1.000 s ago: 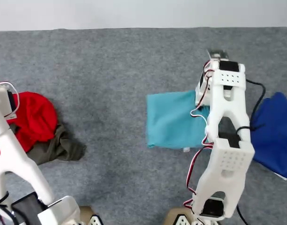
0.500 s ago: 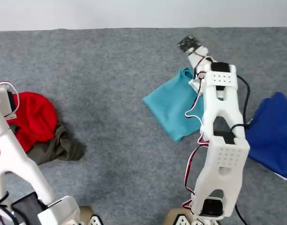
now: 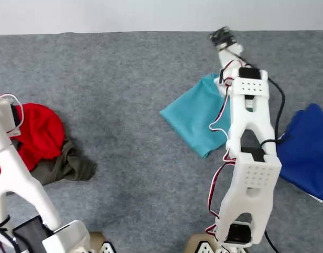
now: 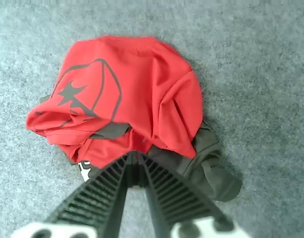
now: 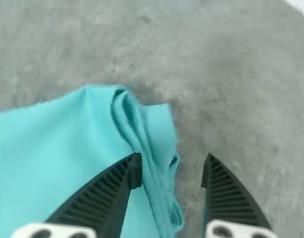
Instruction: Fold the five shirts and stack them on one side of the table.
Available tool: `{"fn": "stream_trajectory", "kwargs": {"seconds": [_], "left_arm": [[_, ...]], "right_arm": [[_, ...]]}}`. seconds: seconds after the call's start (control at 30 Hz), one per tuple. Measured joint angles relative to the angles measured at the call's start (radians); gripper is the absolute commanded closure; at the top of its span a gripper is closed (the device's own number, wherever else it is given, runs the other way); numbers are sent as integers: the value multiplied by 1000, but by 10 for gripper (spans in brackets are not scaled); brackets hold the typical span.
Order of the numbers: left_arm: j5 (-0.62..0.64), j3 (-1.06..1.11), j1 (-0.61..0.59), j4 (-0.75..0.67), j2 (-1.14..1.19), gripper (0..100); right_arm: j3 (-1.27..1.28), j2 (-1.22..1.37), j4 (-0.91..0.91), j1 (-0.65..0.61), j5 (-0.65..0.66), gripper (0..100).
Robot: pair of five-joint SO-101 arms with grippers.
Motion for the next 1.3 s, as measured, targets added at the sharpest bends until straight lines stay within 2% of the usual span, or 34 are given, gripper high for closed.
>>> {"fn": "stream_trajectory", "kwargs": {"seconds": [0.1,0.33,0.57,0.67,0.83,1.0,1.3], "left_arm": [[0,0,0,0,0,995],[0,0,0,0,0,995],[0,0,0,0,0,995],[0,0,0,0,0,995],[0,0,0,0,0,995],[0,0,0,0,0,995],[0,0,0,0,0,995]], "right_arm": [[-15,-34,78,3,-153,790],[-17,-123,331,3,-617,792],[-17,-140,534,-28,-959,790],[-17,-140,586,-63,-1065,731],[-18,-132,594,-71,-1178,552],[-18,-54,526,-71,-1229,545],[-18,98,351,-71,-1234,546]]}}
